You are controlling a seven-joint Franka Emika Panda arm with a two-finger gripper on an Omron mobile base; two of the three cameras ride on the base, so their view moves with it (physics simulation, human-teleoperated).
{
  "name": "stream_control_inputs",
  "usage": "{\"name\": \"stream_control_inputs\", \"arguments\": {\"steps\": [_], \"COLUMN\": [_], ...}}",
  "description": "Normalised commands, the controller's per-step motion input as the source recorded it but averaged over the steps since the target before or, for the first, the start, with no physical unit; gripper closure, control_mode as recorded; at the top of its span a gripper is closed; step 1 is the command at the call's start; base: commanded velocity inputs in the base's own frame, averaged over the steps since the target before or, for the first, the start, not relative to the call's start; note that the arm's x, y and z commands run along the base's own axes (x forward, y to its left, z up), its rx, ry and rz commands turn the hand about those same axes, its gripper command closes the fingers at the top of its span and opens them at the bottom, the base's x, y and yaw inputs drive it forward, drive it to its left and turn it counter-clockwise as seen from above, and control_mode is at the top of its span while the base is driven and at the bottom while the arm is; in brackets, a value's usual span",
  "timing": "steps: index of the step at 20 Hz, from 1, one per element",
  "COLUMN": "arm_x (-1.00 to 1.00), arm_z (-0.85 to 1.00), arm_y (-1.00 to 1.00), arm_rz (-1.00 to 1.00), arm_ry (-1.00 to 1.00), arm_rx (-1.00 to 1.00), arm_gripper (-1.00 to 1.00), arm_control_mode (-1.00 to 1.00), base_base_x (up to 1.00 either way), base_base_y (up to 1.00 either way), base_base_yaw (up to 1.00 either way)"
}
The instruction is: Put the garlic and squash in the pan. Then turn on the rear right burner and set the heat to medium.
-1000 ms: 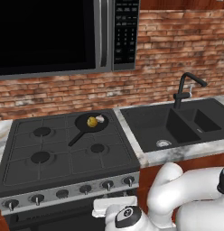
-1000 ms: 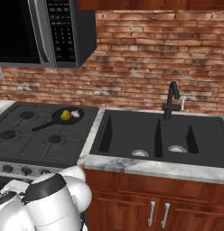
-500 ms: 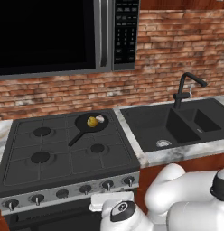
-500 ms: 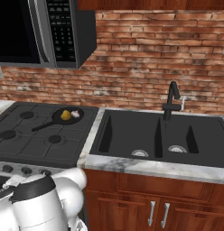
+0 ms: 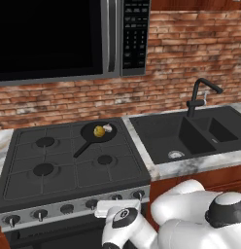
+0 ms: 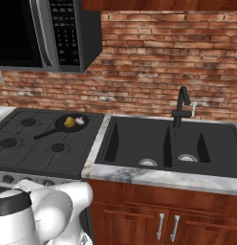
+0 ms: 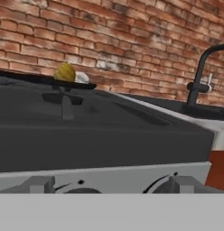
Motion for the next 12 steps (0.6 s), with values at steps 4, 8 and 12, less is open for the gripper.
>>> {"name": "stream_control_inputs", "arguments": {"steps": [4, 8, 12], "arm_x": [0.00, 0.00, 0.07], "arm_z": [-0.38, -0.39, -0.06], "arm_y": [-0.47, -0.14, -0.07], "arm_rz": [0.03, 0.09, 0.18], "arm_ry": [0.00, 0.00, -0.06], "arm_rx": [0.00, 0.00, 0.00], "arm_gripper": [-1.00, -1.00, -1.00], "arm_control_mode": [-1.00, -1.00, -1.00], "base_base_x": [0.00, 0.00, 0.00], "base_base_y": [0.00, 0.00, 0.00], "base_base_yaw": [0.00, 0.00, 0.00]}}
